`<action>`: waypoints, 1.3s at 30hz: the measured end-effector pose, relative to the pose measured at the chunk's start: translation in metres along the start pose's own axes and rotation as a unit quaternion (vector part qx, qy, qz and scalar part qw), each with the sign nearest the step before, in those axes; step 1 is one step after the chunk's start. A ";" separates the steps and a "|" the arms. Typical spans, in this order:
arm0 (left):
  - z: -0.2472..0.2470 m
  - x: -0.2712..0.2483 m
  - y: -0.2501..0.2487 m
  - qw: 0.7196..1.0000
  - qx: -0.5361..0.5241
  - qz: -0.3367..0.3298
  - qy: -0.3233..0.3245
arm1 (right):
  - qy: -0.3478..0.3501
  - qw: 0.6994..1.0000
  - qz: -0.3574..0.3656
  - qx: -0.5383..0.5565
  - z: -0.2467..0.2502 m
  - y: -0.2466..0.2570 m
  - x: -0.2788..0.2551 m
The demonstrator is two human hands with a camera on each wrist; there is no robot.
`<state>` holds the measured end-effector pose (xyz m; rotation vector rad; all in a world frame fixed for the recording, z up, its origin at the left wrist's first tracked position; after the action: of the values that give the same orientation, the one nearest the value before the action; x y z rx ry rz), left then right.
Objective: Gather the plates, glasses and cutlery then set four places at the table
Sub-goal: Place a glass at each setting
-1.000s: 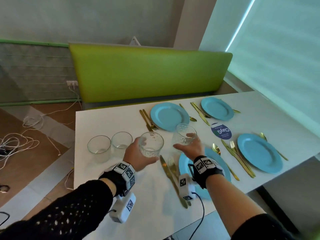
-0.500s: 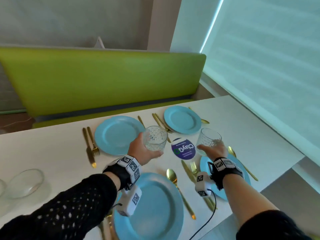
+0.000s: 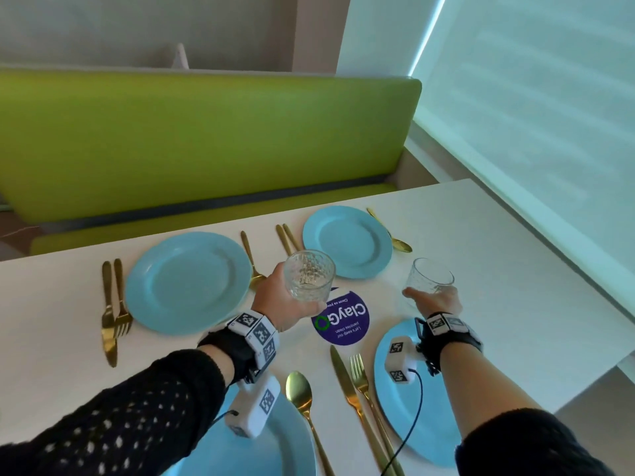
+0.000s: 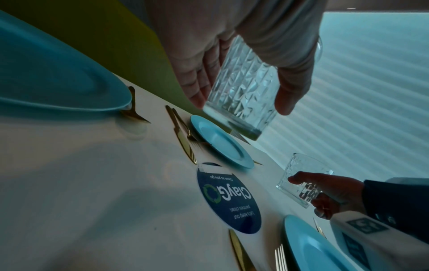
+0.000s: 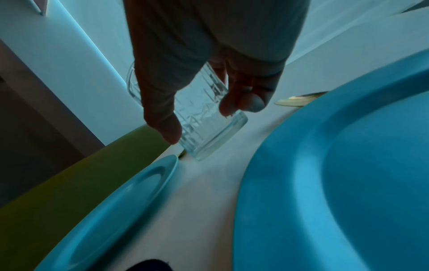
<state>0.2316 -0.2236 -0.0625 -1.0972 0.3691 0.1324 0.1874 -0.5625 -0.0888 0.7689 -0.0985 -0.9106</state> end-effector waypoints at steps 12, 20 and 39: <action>-0.024 0.025 0.003 1.000 0.016 0.003 0.009 | 0.010 0.998 -0.041 0.047 -0.012 -0.015 0.013; -0.030 0.029 0.005 1.000 0.013 0.000 0.012 | -0.006 0.994 -0.060 0.096 -0.029 -0.024 0.019; -0.078 0.025 0.025 0.994 0.077 0.032 0.071 | 0.028 0.998 -0.039 0.034 -0.015 -0.028 0.019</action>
<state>0.2303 -0.2835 -0.1236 -0.9442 0.5342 0.0818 0.1859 -0.5789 -0.1221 0.8661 -0.0515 -0.9628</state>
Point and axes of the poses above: each hand's wrist, its own x-axis towards the middle knuckle, its own z-axis out of the back of the hand, y = z × x, the point moved 9 cm from there along x, towards the middle knuckle, and after that the axes turned 8 degrees about z, right-handed, at the moved point
